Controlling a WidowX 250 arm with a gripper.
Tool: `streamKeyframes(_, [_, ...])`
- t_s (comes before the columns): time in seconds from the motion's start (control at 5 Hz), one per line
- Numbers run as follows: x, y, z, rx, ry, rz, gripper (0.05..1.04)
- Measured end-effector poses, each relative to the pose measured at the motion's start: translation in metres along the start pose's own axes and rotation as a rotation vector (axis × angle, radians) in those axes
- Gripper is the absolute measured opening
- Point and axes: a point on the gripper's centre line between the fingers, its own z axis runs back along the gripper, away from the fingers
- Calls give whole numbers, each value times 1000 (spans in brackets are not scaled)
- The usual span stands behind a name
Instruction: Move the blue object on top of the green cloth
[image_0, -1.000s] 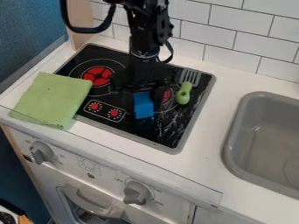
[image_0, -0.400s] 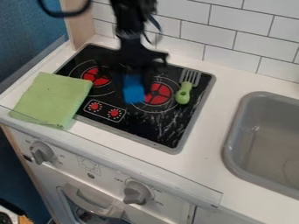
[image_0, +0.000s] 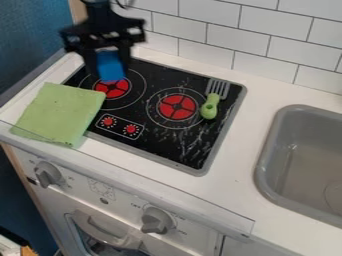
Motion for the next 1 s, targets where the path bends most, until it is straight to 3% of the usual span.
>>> streamKeyframes(0.4, [14,43,-8,67,-42,150,597])
streamKeyframes(0.6, [5,49,-18,81,-31,171,597])
streamKeyframes(0.8, [1,56,-43,142,7,171,597])
streamKeyframes(1.0, [-1,56,-58,155,36,165,597])
